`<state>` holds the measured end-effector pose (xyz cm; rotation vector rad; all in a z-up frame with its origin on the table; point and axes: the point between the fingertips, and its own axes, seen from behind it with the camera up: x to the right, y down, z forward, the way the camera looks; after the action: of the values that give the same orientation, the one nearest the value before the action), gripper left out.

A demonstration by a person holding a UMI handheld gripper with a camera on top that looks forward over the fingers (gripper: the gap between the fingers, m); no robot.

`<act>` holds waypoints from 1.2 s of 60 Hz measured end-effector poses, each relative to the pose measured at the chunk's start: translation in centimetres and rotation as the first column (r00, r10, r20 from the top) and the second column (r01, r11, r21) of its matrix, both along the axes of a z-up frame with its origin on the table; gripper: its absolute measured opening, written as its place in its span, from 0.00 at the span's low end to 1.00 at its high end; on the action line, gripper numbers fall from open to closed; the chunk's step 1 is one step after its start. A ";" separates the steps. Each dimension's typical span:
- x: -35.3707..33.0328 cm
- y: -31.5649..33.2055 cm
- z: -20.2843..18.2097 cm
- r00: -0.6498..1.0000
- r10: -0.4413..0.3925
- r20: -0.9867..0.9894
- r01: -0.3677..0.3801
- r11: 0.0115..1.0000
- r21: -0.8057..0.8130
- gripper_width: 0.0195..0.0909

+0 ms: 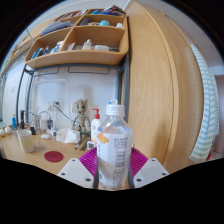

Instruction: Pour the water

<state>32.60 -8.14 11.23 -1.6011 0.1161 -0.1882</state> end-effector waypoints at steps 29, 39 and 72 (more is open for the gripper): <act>-12.2 4.8 2.0 0.796 0.177 0.579 -0.110 0.983 -0.150 0.24; -19.7 8.3 2.0 0.435 0.269 0.859 -0.141 0.963 -0.230 0.24; -28.1 13.7 4.0 -0.524 0.177 0.833 -0.035 0.973 -0.229 0.25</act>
<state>4.46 5.53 15.21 -0.7967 -1.6868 -1.5150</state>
